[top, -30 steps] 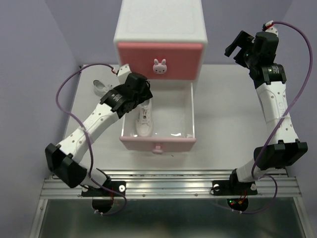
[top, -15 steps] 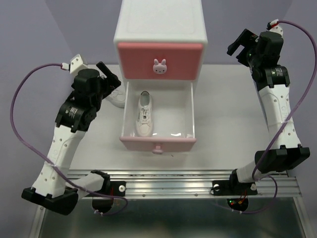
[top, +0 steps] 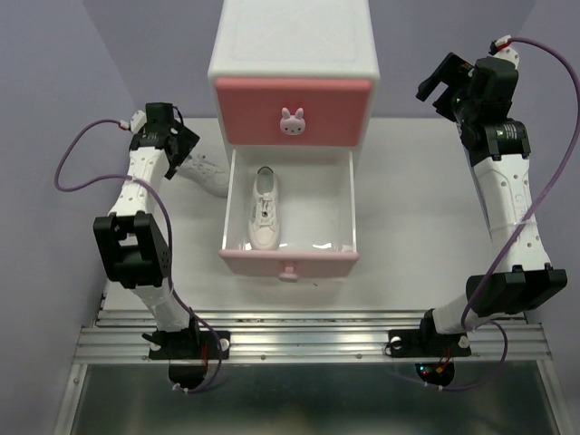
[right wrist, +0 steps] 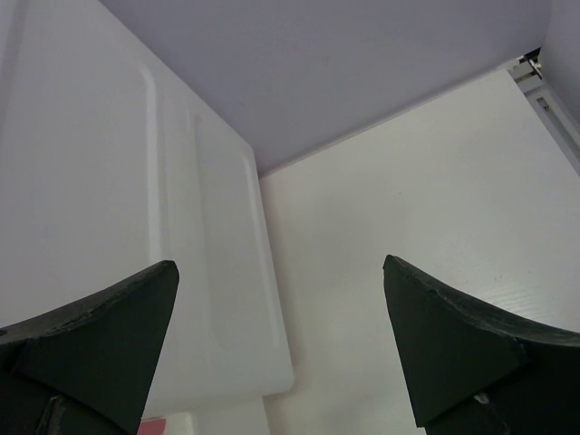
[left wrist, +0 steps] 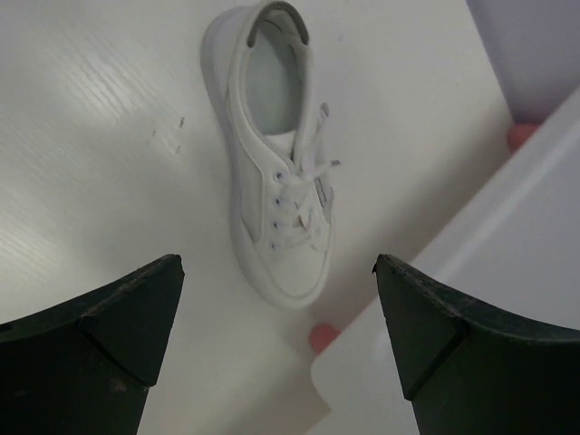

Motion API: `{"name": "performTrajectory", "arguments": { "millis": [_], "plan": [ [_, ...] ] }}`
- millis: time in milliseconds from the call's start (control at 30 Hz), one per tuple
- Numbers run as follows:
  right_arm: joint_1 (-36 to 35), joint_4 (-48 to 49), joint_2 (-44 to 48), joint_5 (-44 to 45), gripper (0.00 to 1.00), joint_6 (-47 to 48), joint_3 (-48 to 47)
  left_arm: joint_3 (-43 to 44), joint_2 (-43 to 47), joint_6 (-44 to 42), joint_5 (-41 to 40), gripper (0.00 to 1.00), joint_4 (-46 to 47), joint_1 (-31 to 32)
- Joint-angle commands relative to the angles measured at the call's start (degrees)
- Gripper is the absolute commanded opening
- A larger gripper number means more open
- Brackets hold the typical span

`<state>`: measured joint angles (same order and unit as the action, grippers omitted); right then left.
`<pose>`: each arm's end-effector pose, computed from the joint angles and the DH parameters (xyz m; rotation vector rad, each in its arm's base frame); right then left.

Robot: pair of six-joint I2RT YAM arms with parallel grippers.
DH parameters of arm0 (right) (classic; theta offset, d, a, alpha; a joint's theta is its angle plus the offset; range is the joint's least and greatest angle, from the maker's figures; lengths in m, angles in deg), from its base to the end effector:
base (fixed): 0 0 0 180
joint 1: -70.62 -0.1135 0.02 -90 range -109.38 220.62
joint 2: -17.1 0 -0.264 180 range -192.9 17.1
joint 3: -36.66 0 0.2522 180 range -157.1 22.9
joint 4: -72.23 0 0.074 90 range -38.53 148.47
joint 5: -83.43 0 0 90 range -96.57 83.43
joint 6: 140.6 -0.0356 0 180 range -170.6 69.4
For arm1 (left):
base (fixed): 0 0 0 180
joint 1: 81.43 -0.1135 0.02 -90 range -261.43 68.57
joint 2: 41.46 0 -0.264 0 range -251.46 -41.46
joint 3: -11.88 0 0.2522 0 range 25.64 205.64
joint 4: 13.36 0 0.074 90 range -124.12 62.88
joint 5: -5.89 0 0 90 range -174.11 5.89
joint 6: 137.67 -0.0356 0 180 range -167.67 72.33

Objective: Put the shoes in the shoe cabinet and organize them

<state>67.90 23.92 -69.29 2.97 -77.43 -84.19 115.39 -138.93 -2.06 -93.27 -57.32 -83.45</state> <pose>0.3172 0.0092 0.4936 0.4939 1.7458 0.2156 0.3908 0.0195 0.3347 -0.9810 2.0063 -0.2388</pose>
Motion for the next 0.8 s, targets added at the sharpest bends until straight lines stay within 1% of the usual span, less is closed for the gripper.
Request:
{"name": "performTrajectory", "arguments": {
  "millis": [0,167,267,333,367,533,567,667,700,733,767],
  "plan": [
    [0.1,1.7,-0.6,2.6,1.0,2.0,-1.7,5.2,-4.6,2.7,0.4,0.99,1.0,-3.4],
    [0.1,1.6,-1.2,1.5,1.0,2.8,-1.7,11.6,-13.8,3.3,-1.9,0.99,0.2,-5.4],
    [0.1,1.6,-0.8,2.2,1.0,3.4,-1.4,14.0,-17.8,4.7,-1.1,0.98,-1.1,-6.0],
    [0.1,1.6,-0.4,2.8,1.0,3.8,-1.0,13.6,-19.2,6.2,-0.3,0.98,-0.3,-6.0],
    [0.1,1.4,-0.4,3.7,1.0,4.1,-0.8,12.6,-20.3,6.0,0.5,0.93,1.5,-6.0],
    [0.1,1.2,-0.1,5.0,1.0,4.1,-1.1,12.7,-24.2,8.1,0.9,0.83,-0.1,-5.9],
    [0.1,1.2,-0.2,5.0,1.0,4.2,-1.3,12.3,-24.7,8.2,0.9,0.71,-0.1,-5.9],
    [0.1,1.2,-0.2,5.8,1.0,4.3,-1.9,9.4,-24.7,9.0,1.1,0.58,0.0,-6.0],
    [0.1,1.2,-0.2,6.0,1.0,4.3,-2.2,8.9,-24.8,9.0,1.4,0.48,-0.1,-6.0],
    [0.1,1.2,-0.2,6.2,1.0,4.3,-2.2,8.9,-24.8,9.0,1.4,0.48,-0.2,-6.0],
    [0.1,1.2,-0.2,6.4,1.0,4.2,-2.4,8.8,-24.9,8.8,1.6,0.22,-0.4,-5.9]
  ]
}}
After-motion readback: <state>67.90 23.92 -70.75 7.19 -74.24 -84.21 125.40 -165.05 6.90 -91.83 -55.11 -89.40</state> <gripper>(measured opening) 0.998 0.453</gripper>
